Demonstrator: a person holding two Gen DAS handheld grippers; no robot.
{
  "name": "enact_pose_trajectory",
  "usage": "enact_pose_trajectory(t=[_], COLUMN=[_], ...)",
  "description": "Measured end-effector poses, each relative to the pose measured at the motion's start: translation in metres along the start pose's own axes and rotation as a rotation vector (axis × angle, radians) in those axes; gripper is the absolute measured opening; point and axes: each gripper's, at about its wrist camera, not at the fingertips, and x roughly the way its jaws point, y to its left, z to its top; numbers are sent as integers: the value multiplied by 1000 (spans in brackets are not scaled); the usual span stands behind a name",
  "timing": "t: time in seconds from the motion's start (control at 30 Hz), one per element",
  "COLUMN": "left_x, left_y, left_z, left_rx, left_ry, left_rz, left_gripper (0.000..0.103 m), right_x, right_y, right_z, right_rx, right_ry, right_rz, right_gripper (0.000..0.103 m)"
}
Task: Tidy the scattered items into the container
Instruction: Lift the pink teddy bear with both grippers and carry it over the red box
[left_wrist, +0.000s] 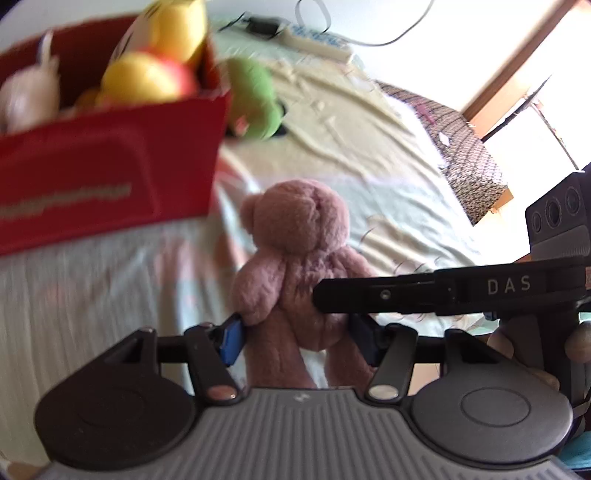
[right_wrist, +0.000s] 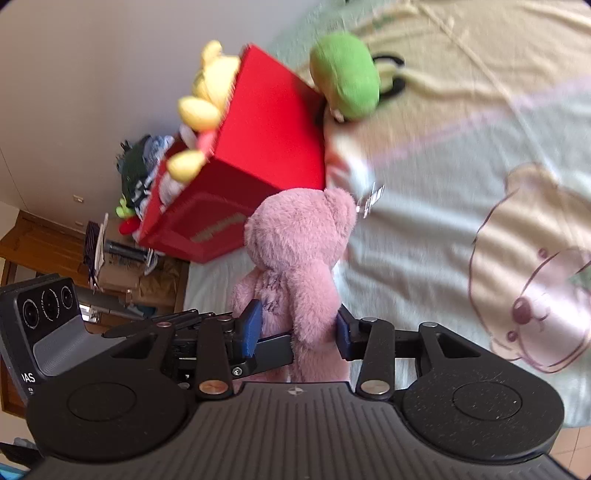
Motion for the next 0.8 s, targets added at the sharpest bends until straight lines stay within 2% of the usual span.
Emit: enact_pose_trajectory(t=[0.23,0.4,0.57,0.8], left_x=[-38,-68,-93,-119], left_y=[-29,-28,-7,43], left_z=[31,43,56,75], left_rx=[91,107,93,90], left_ry=[-129,-226,-298,-364], left_rz=[-21,-25,-36,-48], left_gripper=[61,61,61,61], right_x=[-45,-55,-46,-17], right_y=[32,62,93,141], right_z=[19,32,45,64], right_rx=[-87,-161,-230,-305], right_ry=[-173,-252,-295,-349], right_rz=[-2,12,11,-9], right_gripper=[44,44,44,44])
